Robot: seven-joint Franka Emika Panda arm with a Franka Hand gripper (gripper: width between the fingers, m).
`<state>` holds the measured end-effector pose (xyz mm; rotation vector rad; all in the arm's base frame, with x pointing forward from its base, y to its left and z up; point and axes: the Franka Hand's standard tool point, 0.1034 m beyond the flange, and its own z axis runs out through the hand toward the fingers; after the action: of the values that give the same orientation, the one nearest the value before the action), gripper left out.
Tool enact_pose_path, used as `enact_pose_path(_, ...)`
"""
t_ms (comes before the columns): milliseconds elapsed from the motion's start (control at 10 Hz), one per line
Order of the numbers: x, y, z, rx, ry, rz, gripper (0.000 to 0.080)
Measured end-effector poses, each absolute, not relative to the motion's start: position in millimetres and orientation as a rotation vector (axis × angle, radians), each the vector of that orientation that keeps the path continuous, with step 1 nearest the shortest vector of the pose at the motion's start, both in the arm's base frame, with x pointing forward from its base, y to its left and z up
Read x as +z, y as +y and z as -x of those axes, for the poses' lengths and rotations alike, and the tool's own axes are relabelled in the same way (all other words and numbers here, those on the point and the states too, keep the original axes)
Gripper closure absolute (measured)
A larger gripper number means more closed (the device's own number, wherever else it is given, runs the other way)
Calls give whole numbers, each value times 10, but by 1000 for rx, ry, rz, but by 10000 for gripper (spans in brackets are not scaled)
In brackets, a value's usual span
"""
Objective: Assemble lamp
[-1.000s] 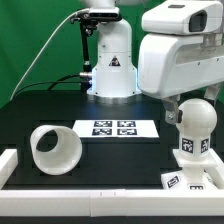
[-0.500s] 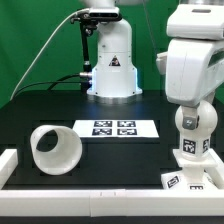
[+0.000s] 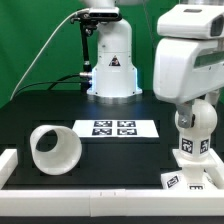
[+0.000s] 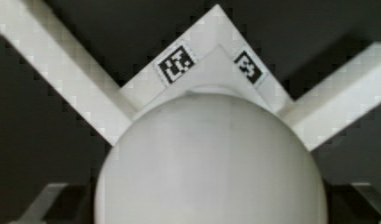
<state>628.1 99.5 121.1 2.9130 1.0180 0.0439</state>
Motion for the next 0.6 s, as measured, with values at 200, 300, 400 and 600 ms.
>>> enact_pose_path(200, 1214, 968, -6290, 62, 605, -3033, 229)
enact_pose_path(300, 1233, 917, -6311, 70, 467, -3070, 228)
enact_pose_path(400, 1260, 872, -6342, 80, 409, -3078, 228)
enact_pose_path(600, 1230, 904, -6323, 76, 179, -3103, 228)
